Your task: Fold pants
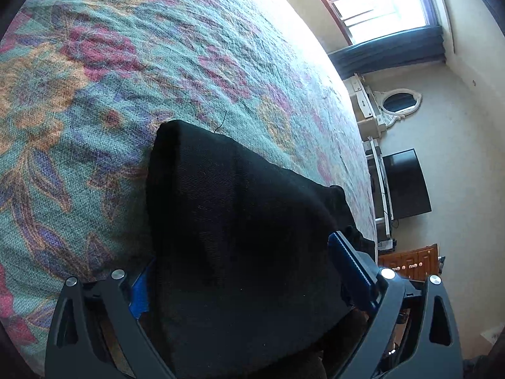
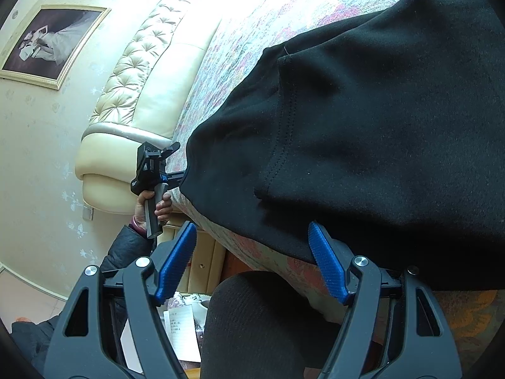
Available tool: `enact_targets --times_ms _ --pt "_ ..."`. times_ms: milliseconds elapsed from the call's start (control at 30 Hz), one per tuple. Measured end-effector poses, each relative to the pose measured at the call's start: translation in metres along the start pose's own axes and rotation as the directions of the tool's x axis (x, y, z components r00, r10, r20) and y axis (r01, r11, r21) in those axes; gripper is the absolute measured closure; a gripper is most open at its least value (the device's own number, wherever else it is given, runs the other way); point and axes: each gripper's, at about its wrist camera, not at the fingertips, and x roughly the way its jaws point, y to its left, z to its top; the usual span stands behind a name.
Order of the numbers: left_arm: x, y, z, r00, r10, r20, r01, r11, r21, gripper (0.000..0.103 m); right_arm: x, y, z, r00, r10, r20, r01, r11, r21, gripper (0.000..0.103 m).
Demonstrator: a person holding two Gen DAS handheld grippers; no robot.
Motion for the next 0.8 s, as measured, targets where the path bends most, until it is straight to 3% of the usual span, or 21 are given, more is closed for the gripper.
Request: enact_targets --times_ms 33,67,233,367,600,800 --pt "0.003 0.000 -0.001 0.999 0.029 -0.015 -0.029 1.000 -0.008 0.066 -0.001 0.000 0.000 1.000 0.002 0.003 -0.002 1.000 0.002 0.030" --pt "0.007 0.002 -0.002 0.998 0.057 -0.032 -0.058 0.998 -0.031 0.073 -0.002 -0.002 0.000 1.000 0.005 0.007 -0.005 1.000 0.004 0.030" --pt "0.005 -0.011 0.001 0.996 0.094 -0.012 -0.094 0.995 -0.033 0.073 -0.012 -0.004 -0.002 1.000 0.011 0.023 -0.012 1.000 0.003 0.030" --pt "-0.013 -0.037 -0.001 0.999 0.044 0.023 -0.044 0.999 -0.014 0.073 -0.027 -0.008 -0.003 0.999 0.020 0.049 -0.020 1.000 0.004 0.030" --pt "-0.025 -0.133 -0.003 0.999 -0.041 0.030 0.037 0.993 0.110 0.073 -0.054 -0.014 -0.009 0.995 0.029 0.100 -0.031 0.999 0.011 0.030" --pt "0.018 -0.228 -0.017 0.998 -0.057 -0.011 0.058 0.977 0.205 0.073 -0.079 -0.022 -0.014 0.988 0.035 0.151 -0.037 0.999 0.013 0.030"
